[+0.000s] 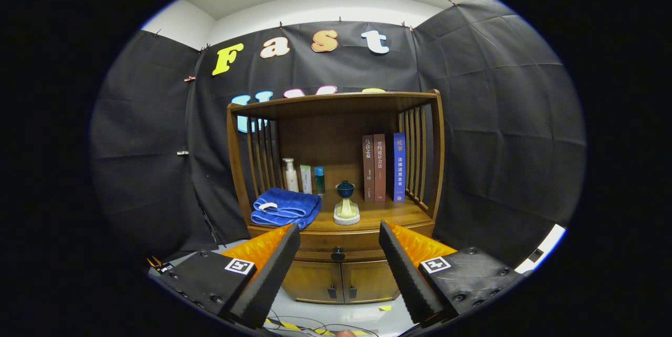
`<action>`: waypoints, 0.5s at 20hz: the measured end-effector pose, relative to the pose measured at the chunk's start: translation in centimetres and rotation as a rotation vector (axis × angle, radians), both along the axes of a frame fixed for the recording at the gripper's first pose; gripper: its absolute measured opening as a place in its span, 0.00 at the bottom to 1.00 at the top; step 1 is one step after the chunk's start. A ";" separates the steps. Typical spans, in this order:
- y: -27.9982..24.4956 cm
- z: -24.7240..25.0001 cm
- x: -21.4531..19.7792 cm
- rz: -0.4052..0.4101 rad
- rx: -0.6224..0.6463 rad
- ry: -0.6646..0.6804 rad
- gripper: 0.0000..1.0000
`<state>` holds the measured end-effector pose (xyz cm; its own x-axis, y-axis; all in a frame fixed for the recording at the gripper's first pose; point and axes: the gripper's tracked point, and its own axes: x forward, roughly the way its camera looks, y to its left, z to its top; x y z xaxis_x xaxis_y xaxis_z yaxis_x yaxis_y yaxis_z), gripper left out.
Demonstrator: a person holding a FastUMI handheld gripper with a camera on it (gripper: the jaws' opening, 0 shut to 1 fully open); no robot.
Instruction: Pull open the drawer, take out the items inside it, and place them on the countertop above the cabinet.
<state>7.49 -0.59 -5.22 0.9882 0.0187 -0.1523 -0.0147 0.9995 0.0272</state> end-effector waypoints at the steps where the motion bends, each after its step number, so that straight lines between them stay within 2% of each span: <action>1: 0.0 0.0 0.0 0.001 -0.001 0.000 0.99; 10: -0.1 -0.2 0.0 0.000 0.004 0.005 0.99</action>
<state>7.47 -0.72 -5.38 0.9874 0.0188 -0.1571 -0.0140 0.9994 0.0312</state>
